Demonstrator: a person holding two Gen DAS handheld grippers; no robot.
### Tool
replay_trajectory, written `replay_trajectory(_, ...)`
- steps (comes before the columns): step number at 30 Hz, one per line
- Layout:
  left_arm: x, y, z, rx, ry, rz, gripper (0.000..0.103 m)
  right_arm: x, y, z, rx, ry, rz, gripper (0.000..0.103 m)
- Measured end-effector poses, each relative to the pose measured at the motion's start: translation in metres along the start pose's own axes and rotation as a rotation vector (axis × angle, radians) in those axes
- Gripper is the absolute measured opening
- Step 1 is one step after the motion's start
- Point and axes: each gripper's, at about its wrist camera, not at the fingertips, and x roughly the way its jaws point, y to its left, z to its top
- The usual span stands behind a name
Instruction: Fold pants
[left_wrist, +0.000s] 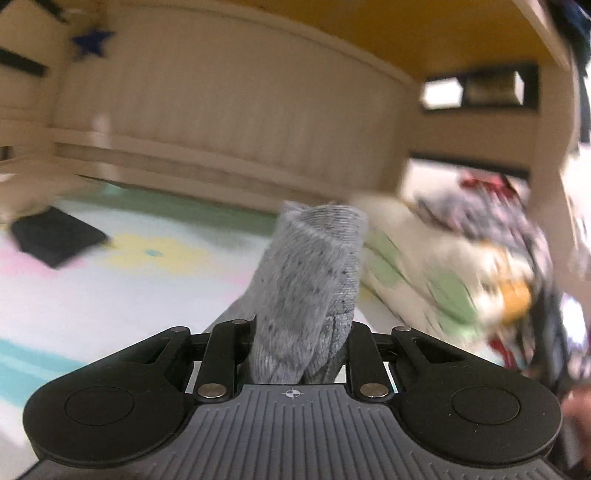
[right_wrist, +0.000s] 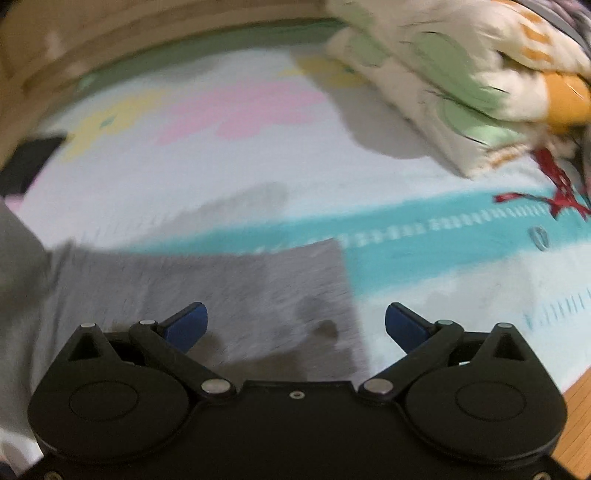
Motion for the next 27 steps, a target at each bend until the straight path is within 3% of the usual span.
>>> replay_trajectory(5,0.081,-0.047,-0.054,0.036,0.351,-0.128,0.024,-0.017,-0.054,0.010,0.186,-0.087,-0.034,0.102)
replay_trajectory(7,0.092,-0.056,-0.076,0.064,0.426,-0.130,0.025,-0.022,-0.070,0.013,0.249,-0.128,-0.071,0.102)
replay_trajectory(11,0.077,-0.056,-0.088,0.127,0.369,-0.131,0.028,-0.029,-0.080,0.012,0.284,-0.176,-0.046,0.102)
replay_trajectory(17,0.085,-0.050,-0.071,0.092,0.383,-0.208,0.046,-0.022,-0.050,0.014,0.144,-0.183,0.073,0.102)
replay_trajectory(21,0.089,-0.084,-0.072,0.161,0.411,-0.292,0.071,-0.027,-0.035,0.014,0.094,-0.216,0.121,0.102)
replay_trajectory(27,0.066,-0.066,-0.066,0.181,0.387,-0.269,0.071,-0.031,-0.048,0.013,0.118,-0.244,0.075,0.102)
